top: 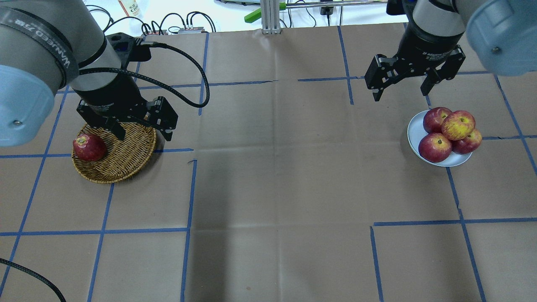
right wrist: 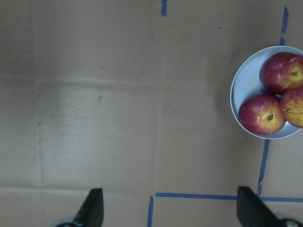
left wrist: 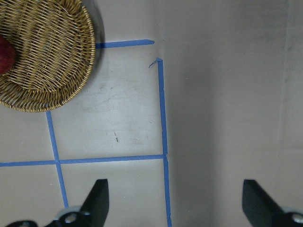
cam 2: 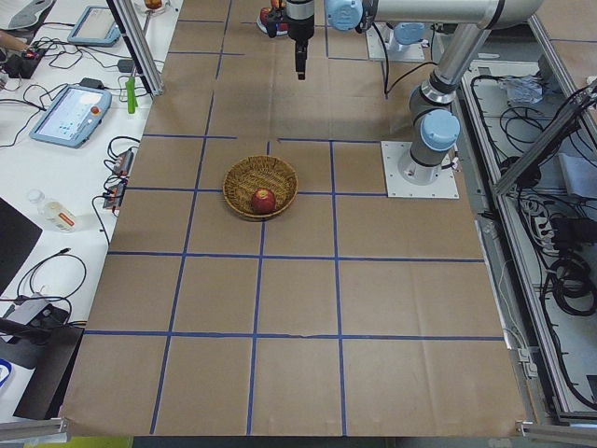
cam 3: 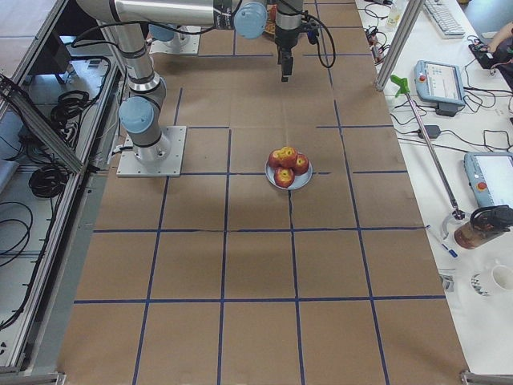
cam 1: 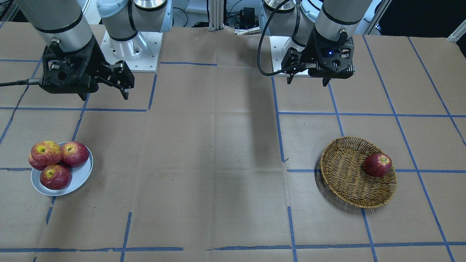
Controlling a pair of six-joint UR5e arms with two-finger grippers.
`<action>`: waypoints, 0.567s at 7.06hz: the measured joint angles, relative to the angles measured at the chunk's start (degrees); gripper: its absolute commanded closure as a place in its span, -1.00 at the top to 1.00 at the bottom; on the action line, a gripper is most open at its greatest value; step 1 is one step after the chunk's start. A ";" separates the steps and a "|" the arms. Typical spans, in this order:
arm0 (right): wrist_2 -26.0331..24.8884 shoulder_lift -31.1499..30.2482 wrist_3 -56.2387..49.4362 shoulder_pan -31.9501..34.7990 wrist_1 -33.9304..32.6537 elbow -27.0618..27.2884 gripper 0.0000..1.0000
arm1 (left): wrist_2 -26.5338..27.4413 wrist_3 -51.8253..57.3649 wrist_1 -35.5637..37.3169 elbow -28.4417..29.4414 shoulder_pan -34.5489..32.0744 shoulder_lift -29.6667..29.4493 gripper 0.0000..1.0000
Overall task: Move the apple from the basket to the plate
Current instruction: 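Open the right gripper and raise it away from the plate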
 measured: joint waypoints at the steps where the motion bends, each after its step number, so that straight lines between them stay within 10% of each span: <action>1: 0.12 -0.42 0.74 0.85 0.95 -0.05 1.00 | 0.00 0.00 0.00 -0.06 0.01 0.03 0.98; 4: 0.13 -0.74 0.30 0.69 1.67 0.01 1.00 | 0.00 0.00 0.04 -0.16 0.00 0.04 0.98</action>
